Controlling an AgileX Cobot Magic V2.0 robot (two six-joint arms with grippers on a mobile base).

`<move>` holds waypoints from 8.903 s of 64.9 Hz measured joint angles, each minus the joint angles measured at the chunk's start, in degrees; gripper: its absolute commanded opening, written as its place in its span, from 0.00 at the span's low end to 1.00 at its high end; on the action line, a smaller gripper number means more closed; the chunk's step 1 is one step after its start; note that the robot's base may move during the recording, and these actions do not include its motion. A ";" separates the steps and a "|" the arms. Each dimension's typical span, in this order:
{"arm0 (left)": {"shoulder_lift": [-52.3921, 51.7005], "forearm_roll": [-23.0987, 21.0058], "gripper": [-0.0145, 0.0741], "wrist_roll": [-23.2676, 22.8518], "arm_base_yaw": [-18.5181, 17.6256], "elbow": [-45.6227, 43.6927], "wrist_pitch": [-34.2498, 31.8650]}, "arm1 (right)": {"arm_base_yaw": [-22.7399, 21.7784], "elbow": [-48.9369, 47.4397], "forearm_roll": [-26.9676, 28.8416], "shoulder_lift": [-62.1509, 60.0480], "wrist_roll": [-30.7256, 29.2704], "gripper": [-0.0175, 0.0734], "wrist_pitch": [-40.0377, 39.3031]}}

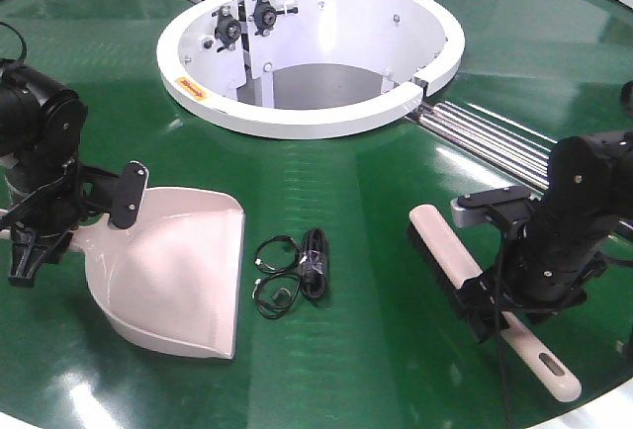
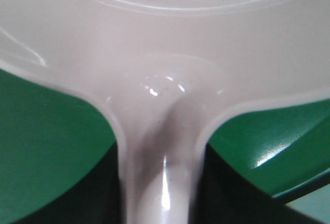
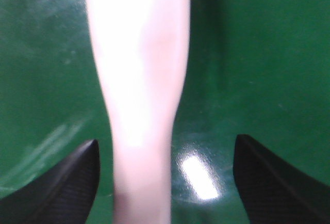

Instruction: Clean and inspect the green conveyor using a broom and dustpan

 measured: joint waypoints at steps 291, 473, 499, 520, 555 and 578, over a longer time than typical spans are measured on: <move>0.00 0.79 0.16 -0.16 0.00 0.00 0.69 | -0.46 -6.60 5.31 5.98 2.59 0.19 7.24; -19.74 -23.01 0.68 -4.71 0.00 0.00 2.76 | -0.46 -6.03 -3.95 -18.47 8.60 0.67 -0.23; -44.54 -35.07 0.68 -17.35 0.00 0.00 -5.73 | -0.46 -5.90 -4.19 -38.76 6.41 0.67 -3.86; -61.09 -39.49 0.68 -26.55 0.00 9.58 -17.82 | -0.46 -3.71 -4.19 -53.83 5.39 0.67 -6.69; -79.47 -32.66 0.68 -53.96 0.00 47.68 -39.97 | -0.46 37.14 -4.37 -88.24 3.99 0.67 -36.03; -79.47 -22.06 0.35 -64.86 0.00 54.88 -44.57 | -0.46 44.68 -4.31 -90.81 3.99 0.44 -41.71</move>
